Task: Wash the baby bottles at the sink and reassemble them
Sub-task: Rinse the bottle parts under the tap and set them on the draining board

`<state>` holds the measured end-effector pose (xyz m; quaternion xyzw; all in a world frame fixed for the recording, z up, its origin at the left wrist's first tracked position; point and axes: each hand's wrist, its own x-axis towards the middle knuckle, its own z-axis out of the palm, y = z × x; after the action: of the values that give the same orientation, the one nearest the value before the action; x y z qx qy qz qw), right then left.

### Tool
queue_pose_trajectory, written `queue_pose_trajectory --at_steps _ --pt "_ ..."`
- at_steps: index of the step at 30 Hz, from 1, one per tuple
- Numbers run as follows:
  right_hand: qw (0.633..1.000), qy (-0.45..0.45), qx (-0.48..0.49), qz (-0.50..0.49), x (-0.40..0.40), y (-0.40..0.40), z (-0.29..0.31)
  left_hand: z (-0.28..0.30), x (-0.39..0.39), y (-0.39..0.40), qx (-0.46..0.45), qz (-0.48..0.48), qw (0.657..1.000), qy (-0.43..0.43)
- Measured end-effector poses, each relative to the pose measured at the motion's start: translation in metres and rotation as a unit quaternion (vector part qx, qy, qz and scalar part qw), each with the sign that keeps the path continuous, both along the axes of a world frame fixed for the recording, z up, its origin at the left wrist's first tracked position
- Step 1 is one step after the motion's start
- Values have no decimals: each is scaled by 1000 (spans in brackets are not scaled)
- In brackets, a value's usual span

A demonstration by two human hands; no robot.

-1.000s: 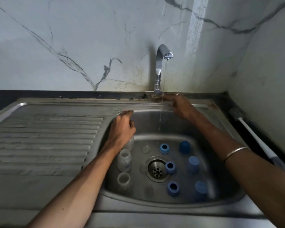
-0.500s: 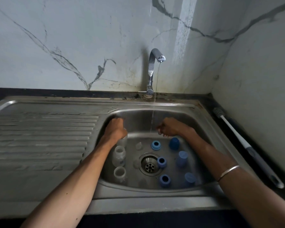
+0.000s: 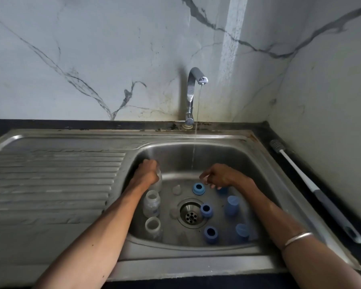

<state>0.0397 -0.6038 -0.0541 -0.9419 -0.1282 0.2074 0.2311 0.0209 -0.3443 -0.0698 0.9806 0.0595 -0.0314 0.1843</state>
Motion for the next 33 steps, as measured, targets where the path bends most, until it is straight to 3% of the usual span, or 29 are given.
queue_pose_trajectory --at_steps 9,14,28,33 --pt "991 -90 65 -68 12 4 -4 10 9 -17 10 39 996 -76" --pt "981 -148 85 -88 14 -1 -3 11 11 -40 -101 30 984 -140" --pt "970 -135 164 -120 14 8 -3 28 15 -68 -286 68 940 -171" --pt "967 -125 189 -115 14 8 3 28 14 -89 -359 81 906 -207"
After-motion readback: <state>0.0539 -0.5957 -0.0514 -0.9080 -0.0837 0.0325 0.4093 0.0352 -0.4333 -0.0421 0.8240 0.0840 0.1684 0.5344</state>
